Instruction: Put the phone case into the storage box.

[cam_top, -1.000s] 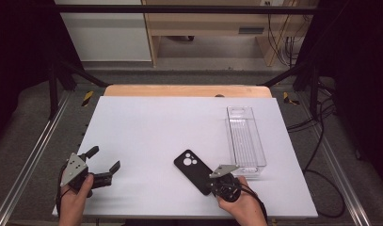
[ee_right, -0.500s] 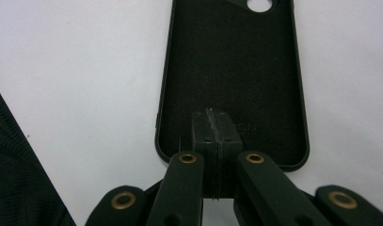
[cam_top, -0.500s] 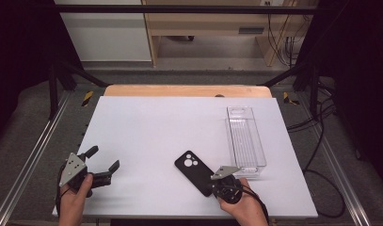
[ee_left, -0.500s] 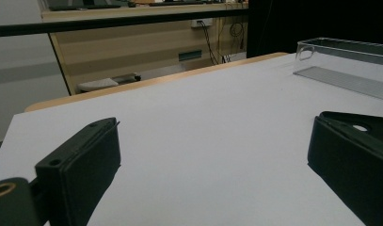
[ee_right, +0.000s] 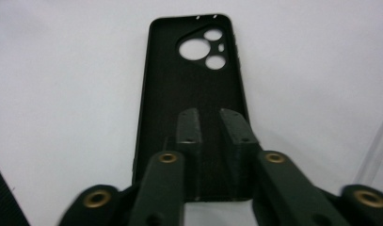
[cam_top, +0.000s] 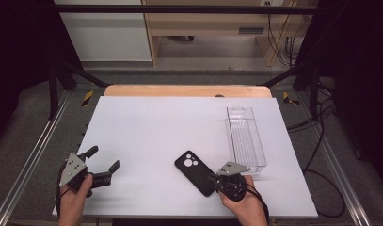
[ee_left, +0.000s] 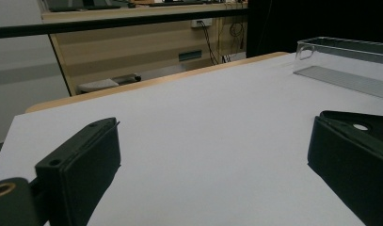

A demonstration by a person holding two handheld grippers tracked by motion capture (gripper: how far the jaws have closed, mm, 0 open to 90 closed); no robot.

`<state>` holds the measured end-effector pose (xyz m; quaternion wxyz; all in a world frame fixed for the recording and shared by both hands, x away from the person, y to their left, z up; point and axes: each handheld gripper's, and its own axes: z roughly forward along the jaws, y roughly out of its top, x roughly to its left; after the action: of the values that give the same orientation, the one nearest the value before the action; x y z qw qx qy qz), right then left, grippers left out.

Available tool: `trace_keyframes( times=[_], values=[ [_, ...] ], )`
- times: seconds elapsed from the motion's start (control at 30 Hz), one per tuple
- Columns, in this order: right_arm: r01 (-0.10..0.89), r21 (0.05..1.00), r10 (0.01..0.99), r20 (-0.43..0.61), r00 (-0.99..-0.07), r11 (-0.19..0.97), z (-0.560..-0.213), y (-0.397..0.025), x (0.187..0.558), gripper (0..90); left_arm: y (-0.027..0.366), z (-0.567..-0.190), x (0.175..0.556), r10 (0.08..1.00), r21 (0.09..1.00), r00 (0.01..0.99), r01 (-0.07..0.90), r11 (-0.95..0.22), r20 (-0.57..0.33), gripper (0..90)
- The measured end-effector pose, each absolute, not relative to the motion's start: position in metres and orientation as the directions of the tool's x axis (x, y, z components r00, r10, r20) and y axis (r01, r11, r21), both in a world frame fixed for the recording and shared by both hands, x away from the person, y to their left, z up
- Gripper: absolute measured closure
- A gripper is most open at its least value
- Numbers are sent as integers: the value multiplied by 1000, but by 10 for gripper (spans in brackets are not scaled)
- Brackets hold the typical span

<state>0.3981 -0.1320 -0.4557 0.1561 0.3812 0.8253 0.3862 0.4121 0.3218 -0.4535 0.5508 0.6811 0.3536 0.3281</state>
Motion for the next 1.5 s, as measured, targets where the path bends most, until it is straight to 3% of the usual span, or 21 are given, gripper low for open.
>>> trace_keyframes(
  times=[0.03,0.43,0.63,1.5],
  values=[
    [509,757,750,37,-661,411,-456,-132,398,764,322,-454,412,843,982,535,121,-143,57,32],
    [502,794,782,56,-621,342,-456,-128,400,285,320,-454,413,840,982,540,120,-148,61,32],
    [494,799,779,53,-625,342,-458,-124,401,124,319,-454,413,837,982,544,119,-146,58,32],
    [550,761,774,100,-625,345,-470,-120,408,95,316,-454,413,831,981,552,119,-155,64,31]
  ],
)
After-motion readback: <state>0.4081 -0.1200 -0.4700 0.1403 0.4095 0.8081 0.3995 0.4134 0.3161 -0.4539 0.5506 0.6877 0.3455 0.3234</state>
